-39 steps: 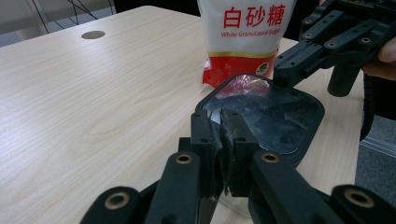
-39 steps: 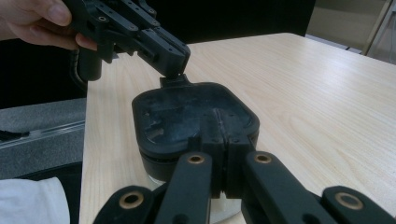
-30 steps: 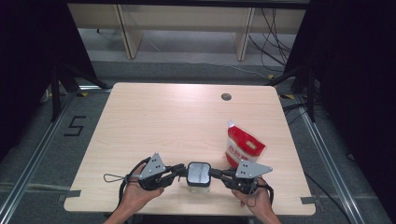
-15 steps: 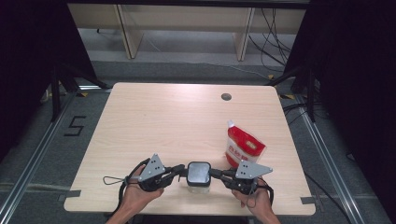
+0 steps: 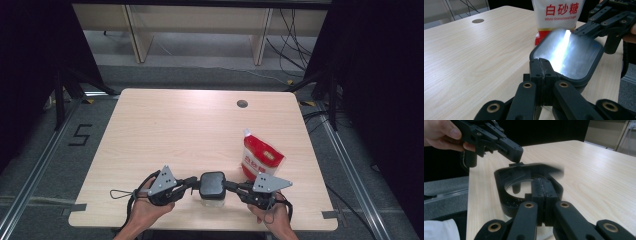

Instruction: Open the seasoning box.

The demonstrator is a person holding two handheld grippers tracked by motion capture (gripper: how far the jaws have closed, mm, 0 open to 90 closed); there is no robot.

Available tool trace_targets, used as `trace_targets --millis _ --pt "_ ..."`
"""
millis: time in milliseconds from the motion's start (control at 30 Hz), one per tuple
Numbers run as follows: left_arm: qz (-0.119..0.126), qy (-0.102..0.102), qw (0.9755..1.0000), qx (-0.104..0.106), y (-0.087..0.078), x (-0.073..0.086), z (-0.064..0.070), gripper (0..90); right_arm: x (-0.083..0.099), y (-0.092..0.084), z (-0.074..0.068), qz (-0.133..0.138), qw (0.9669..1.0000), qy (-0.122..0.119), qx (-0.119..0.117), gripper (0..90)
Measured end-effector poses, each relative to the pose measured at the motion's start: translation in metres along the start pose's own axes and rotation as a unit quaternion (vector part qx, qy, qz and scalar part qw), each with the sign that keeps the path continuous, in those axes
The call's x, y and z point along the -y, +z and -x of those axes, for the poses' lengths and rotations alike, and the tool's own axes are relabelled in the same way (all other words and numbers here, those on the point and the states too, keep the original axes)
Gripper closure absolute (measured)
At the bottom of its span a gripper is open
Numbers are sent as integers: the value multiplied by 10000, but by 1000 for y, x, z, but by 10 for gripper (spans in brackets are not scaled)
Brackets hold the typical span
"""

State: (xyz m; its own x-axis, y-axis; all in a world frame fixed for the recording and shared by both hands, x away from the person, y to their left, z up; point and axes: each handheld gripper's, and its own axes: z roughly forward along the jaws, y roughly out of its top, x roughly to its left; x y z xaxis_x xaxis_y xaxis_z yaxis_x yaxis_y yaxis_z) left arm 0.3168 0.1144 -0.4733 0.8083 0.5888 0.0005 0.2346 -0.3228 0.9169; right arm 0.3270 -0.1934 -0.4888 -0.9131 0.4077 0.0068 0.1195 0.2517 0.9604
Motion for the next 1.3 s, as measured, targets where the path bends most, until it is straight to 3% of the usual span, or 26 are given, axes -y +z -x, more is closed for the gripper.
trace_targets --millis 33,67,100,133,167,200,233,300,333,367,400,533,567,600,700,767,800,833,867,900,933,967,1000,1033,1133,1300 --pt "-117 148 9998 -92 3 3 0 894 1 1 -1 55 10000 69 26 900" --pt "-153 -41 9999 -35 4 7 0 894 0 1 -2 -29 10000 70 24 900" --pt "-215 -96 9997 55 6 9 -2 894 0 4 -2 -15 10000 -17 -22 900" --pt "-170 -154 9997 76 8 12 0 893 0 5 -3 -15 9999 -39 98 900" --pt "-137 -159 9996 182 9 13 0 893 0 6 -3 -51 10000 -42 -11 900" --pt "-135 -87 9996 243 9 12 1 889 -1 5 -4 -122 9998 -83 91 900" --pt "-84 -96 9996 270 10 10 3 882 -1 4 -5 -207 9998 25 68 900" --pt "-123 -10 9996 257 9 8 4 873 1 3 -4 -115 9999 79 84 900" --pt "-113 -28 9995 277 9 9 3 865 0 4 -2 -8 9999 -24 97 900" --pt "-113 -100 9996 232 9 9 3 859 0 3 -1 -22 10000 -25 -43 900" --pt "-110 -77 9996 247 8 9 2 856 -1 2 -2 -19 10000 -26 33 900" --pt "-67 -171 9995 259 2 9 1 826 -3 1 -3 23 10000 13 39 900" --pt "-77 -235 9994 245 0 9 3 814 -3 0 -3 67 9999 -37 139 900" --pt "-52 -229 9994 241 -3 8 3 806 -4 -2 -4 -17 10000 30 69 900" --pt "-23 -339 9990 292 -8 8 6 716 -6 -6 -6 -12 9998 88 156 890" --pt "-39 -220 9993 310 -12 9 6 692 -5 -9 -7 -9 9997 116 201 890" --pt "-40 -274 9992 300 -14 11 7 678 -6 -12 -6 -103 9998 6 168 889" --pt "-74 -243 9992 303 -17 12 7 662 -6 -14 -7 -101 9994 -52 313 885" --pt "-58 -249 9992 301 -18 13 7 643 -5 -15 -8 -110 9996 32 273 882" --pt "-42 -386 9989 270 -20 15 9 637 -5 -17 -7 -134 9994 -73 299 881" --pt "-42 -381 9989 256 -23 16 10 639 -5 -19 -9 -189 9993 43 327 880" --pt "18 -385 9990 239 -26 15 11 643 -5 -20 -10 -181 9995 62 263 880" --pt "102 -430 9987 267 -28 15 12 653 -5 -21 -10 -235 9991 29 356 880" --pt "85 -297 9992 259 -30 13 11 666 -5 -21 -10 -199 9990 26 397 880" --pt "101 -252 9993 265 -35 9 14 671 -6 -23 -10 -289 9987 7 414 877" --pt "-16 -345 9990 292 -37 15 19 666 -5 -22 -11 -312 9988 66 384 859"
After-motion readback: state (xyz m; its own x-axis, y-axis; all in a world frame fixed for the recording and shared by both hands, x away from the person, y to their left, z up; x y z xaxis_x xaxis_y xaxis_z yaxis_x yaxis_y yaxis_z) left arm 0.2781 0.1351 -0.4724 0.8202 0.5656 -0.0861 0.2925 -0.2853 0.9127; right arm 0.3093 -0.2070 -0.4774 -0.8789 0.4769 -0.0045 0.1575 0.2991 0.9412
